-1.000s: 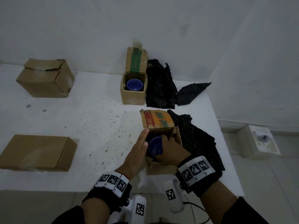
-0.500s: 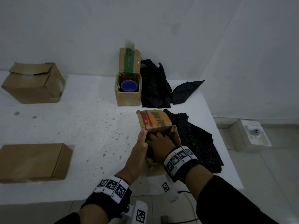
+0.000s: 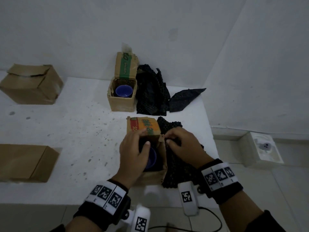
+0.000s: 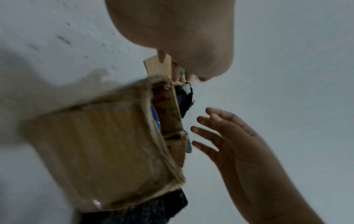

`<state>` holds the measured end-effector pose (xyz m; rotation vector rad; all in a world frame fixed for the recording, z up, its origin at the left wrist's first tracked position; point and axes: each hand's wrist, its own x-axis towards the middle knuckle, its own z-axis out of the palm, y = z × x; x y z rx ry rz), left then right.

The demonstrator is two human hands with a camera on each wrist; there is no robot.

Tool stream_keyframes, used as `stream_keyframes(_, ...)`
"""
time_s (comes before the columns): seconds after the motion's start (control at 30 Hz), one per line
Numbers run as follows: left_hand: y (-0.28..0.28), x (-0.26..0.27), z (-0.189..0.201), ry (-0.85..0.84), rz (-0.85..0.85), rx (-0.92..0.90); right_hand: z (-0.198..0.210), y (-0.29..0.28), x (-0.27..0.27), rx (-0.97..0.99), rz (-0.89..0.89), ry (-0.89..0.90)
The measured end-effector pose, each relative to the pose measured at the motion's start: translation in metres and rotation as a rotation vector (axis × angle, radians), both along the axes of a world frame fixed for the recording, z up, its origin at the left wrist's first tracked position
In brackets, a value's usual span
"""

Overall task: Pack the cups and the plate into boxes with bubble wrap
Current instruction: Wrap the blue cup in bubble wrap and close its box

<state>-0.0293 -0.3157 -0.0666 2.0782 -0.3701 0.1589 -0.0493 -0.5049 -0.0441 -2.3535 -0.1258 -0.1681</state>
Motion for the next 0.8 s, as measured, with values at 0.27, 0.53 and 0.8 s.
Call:
stream_keyframes(0.27, -0.117, -0.039, 0.003, 0.273, -0.279, -0.003, -0.05, -0.081, 0.016, -0.205, 0.096, 0.262)
stream_keyframes(0.53, -0.151, -0.034, -0.053, 0.434, 0.026, 0.481, -0.085, -0.088, 0.036, -0.467, 0.311, 0.257)
stream_keyframes(0.8, -0.153, -0.021, -0.069, 0.402, 0.146, 0.451, -0.099, -0.082, 0.042, -0.48, 0.249, 0.219)
